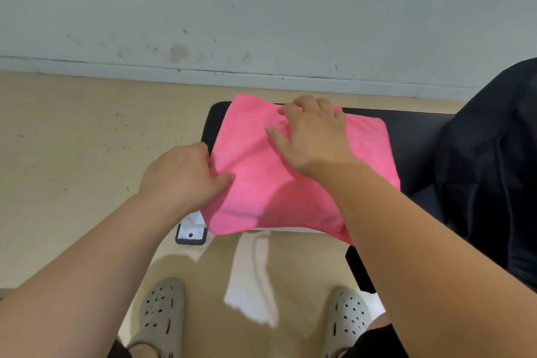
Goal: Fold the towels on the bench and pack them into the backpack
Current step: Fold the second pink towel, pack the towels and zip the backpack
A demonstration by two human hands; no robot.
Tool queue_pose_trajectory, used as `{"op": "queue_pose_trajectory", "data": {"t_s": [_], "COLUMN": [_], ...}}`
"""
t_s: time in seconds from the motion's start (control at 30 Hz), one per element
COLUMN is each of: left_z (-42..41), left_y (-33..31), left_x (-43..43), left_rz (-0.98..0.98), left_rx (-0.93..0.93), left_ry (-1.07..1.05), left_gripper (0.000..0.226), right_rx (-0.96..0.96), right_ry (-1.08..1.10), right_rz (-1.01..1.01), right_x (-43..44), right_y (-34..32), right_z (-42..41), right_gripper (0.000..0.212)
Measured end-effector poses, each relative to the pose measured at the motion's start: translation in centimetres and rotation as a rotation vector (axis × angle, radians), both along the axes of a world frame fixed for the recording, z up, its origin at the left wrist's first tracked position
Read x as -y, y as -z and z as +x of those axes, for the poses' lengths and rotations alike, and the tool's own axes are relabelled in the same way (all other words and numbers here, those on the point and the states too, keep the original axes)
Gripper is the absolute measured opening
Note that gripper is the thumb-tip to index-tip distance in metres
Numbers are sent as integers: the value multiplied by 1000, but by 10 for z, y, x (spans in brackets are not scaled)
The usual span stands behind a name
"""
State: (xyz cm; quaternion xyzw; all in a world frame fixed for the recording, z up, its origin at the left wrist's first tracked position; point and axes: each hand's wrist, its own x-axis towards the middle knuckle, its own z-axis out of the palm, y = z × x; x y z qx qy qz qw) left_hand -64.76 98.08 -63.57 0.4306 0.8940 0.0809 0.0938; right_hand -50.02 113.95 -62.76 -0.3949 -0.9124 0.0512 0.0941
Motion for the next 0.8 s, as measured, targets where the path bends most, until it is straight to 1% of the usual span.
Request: {"op": "queue_pose_trajectory", "data": {"t_s": [0.07, 0.17, 0.27, 0.3, 0.37, 0.43, 0.53, 0.63, 0.67, 0.7, 0.8], "left_z": [-1, -2, -2, 0, 1, 0, -5, -8, -10, -12, -21], "left_y": [0, 0, 2, 4, 7, 11, 16, 16, 14, 12, 11], "left_x": [9, 19, 27, 29, 32, 33, 37, 39, 38, 37, 33], "left_rz": [-45, -59, -25, -5, 49, 88, 150, 264, 307, 347, 452], "left_rx": [17, 45, 105, 132, 180, 243, 377, 557, 612, 652, 687], "left_ry": [3, 2, 6, 6, 6, 11, 10, -59, -92, -124, -211], "left_gripper": [46, 48, 47, 47, 44, 39, 25, 19, 20, 21, 18], "right_rx": [-88, -30, 107, 166, 264, 290, 239, 79, 16, -33, -128], "right_ry": [-97, -220, -176, -151, -96, -44, 5, 78, 78, 59, -109], "right_rz": [-57, -80, -202, -213, -166, -117, -106, -218, -253, -267, -208], "right_x": [10, 19, 12, 8, 1, -2, -3, -10, -13, -16, -12], "right_y": [-4, 2, 10, 13, 17, 16, 11, 12, 13, 12, 3], "right_z": [-19, -52, -86, -96, -111, -119, -124, -129, -132, -136, -153], "right_gripper": [48, 46, 51, 51, 52, 48, 38, 26, 28, 34, 52]}}
